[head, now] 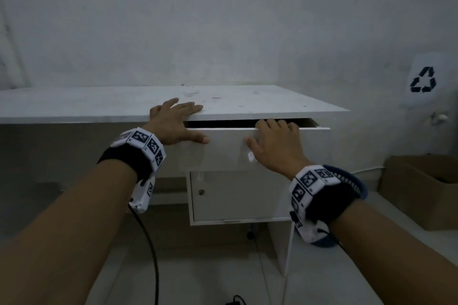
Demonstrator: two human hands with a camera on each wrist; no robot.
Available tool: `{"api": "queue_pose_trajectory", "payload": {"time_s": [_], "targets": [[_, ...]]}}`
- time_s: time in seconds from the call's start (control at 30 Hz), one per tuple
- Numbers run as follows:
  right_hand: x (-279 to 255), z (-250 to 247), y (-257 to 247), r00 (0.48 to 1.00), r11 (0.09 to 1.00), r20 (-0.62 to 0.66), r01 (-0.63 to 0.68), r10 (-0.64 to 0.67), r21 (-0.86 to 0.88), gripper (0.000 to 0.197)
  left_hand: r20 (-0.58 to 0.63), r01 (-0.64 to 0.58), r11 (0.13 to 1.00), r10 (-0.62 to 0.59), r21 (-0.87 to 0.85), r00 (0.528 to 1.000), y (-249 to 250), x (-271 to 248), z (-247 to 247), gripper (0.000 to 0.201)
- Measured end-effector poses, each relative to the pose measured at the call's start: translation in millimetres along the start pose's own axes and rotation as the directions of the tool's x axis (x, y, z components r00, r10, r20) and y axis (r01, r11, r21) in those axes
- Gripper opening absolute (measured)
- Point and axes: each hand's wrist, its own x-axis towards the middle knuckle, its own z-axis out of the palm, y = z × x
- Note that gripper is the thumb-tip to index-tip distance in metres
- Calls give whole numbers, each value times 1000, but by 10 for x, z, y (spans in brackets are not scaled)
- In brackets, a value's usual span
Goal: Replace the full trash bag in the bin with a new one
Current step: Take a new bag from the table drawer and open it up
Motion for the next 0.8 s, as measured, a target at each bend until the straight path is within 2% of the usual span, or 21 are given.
{"api": "queue_pose_trajectory", "payload": {"time_s": [0.13,0.23,0.33,0.4,0.47,0.53,0.6,0.7,0.77,0.8], "targets": [[-61,-99,76,999,969,44,0,-11,245,27,46,-41,999,41,-5,998,-57,-120,-48,140],[-282,-34,91,997,981,-24,80,-77,177,35,53,-117,993,115,28,992,-103,-201,-10,142],[-262,-97,46,1000,972,-22,26,-22,235,42,47,-137,990,136,28,990,-138,-182,23,141],[-132,-177,-13,998,952,59,-53,37,303,48,28,-139,990,138,39,990,-144,-166,43,142],[48,-185,-43,973,970,224,-99,48,222,61,4,-138,989,138,47,990,-155,-162,70,141],[243,-141,-53,906,986,419,-121,61,119,74,-8,-137,989,138,47,990,-174,-153,95,139],[434,-77,-35,840,986,542,-114,29,123,81,-19,-137,990,138,41,990,-191,-147,111,138],[590,-27,-8,789,958,614,-171,-8,232,96,-48,-148,988,150,41,988,-196,-145,130,137],[655,38,-22,785,944,619,-222,24,245,119,-70,-148,988,151,40,986,-191,-162,135,137],[673,46,-28,793,939,609,-229,28,255,123,-73,-144,989,146,33,987,-184,-172,132,137]]}}
